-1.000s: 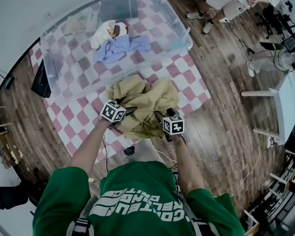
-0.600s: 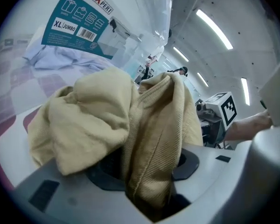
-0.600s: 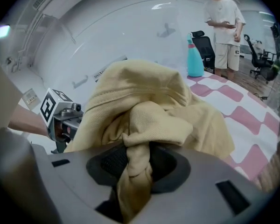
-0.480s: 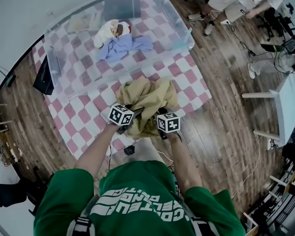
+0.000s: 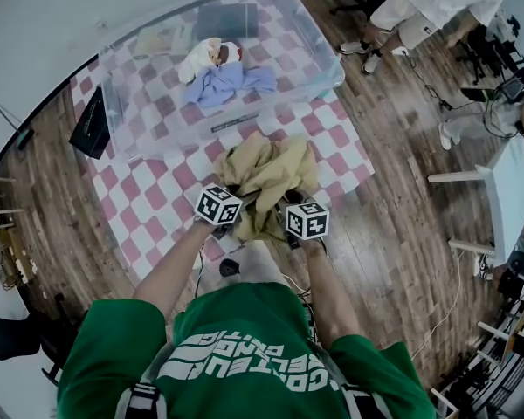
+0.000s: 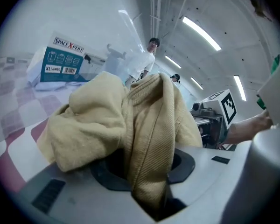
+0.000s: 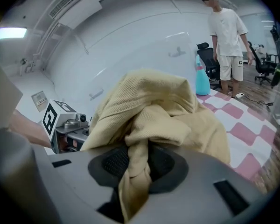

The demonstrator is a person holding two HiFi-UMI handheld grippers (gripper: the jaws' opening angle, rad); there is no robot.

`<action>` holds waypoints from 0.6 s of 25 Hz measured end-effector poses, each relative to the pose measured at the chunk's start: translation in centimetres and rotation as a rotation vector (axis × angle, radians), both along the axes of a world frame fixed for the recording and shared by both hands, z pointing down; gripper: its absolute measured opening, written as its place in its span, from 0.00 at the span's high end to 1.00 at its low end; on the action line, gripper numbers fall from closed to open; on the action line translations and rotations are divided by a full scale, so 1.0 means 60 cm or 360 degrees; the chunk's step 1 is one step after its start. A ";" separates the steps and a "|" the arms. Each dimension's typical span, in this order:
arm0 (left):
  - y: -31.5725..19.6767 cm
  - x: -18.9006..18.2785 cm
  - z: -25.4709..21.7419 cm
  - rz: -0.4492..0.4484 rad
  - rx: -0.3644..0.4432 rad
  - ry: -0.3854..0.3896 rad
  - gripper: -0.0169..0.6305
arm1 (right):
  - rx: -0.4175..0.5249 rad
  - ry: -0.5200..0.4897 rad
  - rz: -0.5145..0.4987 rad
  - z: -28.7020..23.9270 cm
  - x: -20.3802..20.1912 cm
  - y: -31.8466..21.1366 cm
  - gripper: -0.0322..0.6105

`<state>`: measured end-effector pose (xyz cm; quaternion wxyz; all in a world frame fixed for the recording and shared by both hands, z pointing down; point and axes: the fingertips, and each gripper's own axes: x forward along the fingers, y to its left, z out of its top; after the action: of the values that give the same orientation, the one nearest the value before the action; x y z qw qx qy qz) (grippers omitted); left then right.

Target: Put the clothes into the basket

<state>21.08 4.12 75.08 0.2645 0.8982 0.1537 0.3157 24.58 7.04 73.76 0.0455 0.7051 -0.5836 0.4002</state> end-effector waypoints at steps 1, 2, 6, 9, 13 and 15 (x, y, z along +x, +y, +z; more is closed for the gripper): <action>0.001 -0.001 -0.013 -0.0002 0.0017 0.0025 0.79 | 0.0024 0.0016 0.0003 -0.013 -0.001 0.001 0.78; 0.002 -0.002 -0.027 -0.0004 0.0034 0.0051 0.79 | 0.0050 0.0036 0.0006 -0.028 -0.003 0.002 0.78; 0.006 -0.006 -0.092 -0.0024 0.0091 0.0172 0.79 | 0.0150 0.0138 0.0016 -0.097 -0.008 0.008 0.78; 0.008 -0.008 -0.147 -0.0035 0.0136 0.0271 0.79 | 0.0220 0.0234 0.0013 -0.156 -0.011 0.010 0.78; 0.010 -0.008 -0.222 -0.0016 0.0245 0.0388 0.79 | 0.0328 0.0347 0.0027 -0.232 -0.015 0.016 0.78; 0.014 -0.016 -0.257 -0.0010 0.0296 0.0434 0.79 | 0.0378 0.0393 0.0030 -0.266 -0.023 0.020 0.78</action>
<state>20.14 4.94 59.67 0.1580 0.9538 0.1553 0.2030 23.20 8.23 57.78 0.0293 0.7548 -0.6101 0.2392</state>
